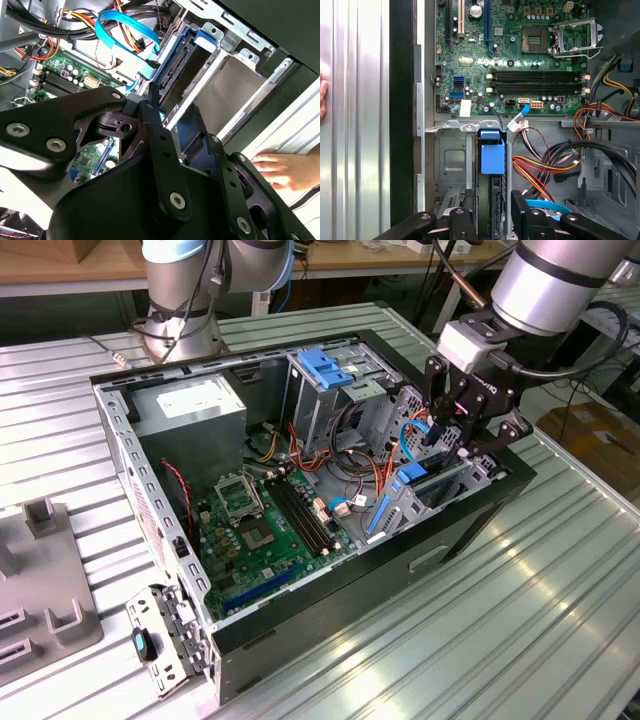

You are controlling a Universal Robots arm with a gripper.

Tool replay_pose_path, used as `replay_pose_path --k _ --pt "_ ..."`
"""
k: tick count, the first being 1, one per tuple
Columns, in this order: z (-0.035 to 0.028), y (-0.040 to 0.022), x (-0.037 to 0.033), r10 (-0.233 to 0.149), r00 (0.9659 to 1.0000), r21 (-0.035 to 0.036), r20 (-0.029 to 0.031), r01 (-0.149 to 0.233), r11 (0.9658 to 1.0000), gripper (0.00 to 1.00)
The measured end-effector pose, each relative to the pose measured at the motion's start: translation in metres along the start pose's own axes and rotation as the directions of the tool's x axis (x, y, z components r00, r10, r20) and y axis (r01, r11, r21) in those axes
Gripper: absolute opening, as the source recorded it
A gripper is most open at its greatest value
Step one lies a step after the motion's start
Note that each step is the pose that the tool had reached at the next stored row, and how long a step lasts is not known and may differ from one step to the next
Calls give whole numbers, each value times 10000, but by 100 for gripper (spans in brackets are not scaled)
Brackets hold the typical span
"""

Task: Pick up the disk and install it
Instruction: 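Insert the first disk wire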

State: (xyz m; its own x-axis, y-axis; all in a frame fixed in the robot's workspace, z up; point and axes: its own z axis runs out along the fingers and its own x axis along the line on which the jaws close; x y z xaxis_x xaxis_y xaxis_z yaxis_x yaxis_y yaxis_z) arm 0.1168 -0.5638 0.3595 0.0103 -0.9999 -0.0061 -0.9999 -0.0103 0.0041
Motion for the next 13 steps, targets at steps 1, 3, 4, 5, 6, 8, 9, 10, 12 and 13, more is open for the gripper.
replay_pose_path --k 1,3,4,5,6,8,9,10,12,13 --pt "0 0 0 0 10000 0 2 0 10000 42" --pt "-4 0 -1 0 10000 0 -1 0 10000 42" --pt "-11 0 -1 0 10000 0 -4 0 10000 42" --pt "-28 0 -1 0 10000 0 -4 0 10000 42" --pt "-42 0 -1 0 10000 0 -2 0 10000 42" --pt "-80 0 -1 0 10000 0 -2 0 10000 42" --pt "-92 0 -1 0 10000 -1 -2 0 10000 42" --pt "-96 0 -1 0 10000 0 0 0 10000 42" --pt "-97 -20 -13 0 10000 0 -3 0 10000 42" --pt "-96 -53 -37 0 10000 -1 0 0 10000 42"
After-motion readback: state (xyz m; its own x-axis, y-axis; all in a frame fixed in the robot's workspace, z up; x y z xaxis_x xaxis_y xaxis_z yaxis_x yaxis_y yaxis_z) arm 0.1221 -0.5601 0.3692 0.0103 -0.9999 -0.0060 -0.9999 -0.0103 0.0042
